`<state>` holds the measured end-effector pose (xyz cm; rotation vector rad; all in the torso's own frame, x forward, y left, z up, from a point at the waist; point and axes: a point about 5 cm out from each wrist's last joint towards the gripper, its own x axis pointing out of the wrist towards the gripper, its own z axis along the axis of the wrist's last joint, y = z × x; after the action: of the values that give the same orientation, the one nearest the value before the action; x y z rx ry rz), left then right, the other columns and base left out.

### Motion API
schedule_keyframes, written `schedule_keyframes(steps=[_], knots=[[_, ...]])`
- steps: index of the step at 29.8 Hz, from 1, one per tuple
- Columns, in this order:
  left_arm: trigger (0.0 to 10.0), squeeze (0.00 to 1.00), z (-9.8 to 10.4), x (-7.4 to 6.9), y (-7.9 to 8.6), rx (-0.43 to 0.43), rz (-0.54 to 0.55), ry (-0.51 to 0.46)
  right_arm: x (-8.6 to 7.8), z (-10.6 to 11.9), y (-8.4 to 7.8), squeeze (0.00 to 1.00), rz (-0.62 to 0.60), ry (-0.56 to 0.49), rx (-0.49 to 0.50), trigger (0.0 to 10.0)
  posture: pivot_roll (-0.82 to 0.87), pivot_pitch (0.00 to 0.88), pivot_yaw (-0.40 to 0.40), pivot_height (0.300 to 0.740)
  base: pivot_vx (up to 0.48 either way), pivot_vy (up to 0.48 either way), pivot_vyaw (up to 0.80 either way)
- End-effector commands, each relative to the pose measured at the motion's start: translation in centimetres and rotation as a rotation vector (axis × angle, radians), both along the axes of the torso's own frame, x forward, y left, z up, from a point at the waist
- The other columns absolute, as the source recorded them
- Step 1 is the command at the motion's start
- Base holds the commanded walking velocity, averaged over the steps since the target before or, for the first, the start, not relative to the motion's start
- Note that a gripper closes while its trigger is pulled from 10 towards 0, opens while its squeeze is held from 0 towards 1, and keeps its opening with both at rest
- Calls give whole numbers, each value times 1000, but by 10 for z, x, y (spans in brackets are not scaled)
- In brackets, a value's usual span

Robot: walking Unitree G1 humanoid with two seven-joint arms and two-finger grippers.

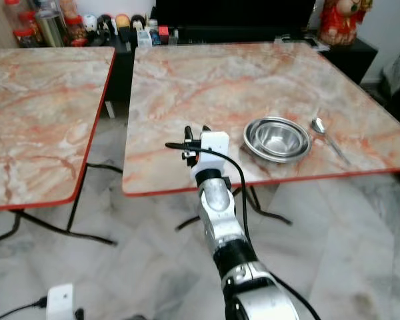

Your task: Setting the table

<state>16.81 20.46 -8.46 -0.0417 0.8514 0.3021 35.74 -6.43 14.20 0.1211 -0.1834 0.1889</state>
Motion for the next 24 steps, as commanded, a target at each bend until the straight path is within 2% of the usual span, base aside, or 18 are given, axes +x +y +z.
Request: schedule_keyframes(steps=[1,7,18,24], knots=[[10000,0,0,-1,7,17,12,7,0,7,11,0,35,-16,7,10000,120,85,-40,715,0,386,0],[10000,0,0,-2,7,16,13,7,0,5,13,0,45,-10,-1,10000,118,85,-41,715,0,394,0],[10000,0,1,-1,8,20,17,5,-4,-13,10,0,73,51,-40,10000,127,88,-40,715,0,390,0],[10000,0,0,-2,7,17,19,5,-9,-49,-11,0,52,188,-137,10000,129,89,-45,715,0,391,0]])
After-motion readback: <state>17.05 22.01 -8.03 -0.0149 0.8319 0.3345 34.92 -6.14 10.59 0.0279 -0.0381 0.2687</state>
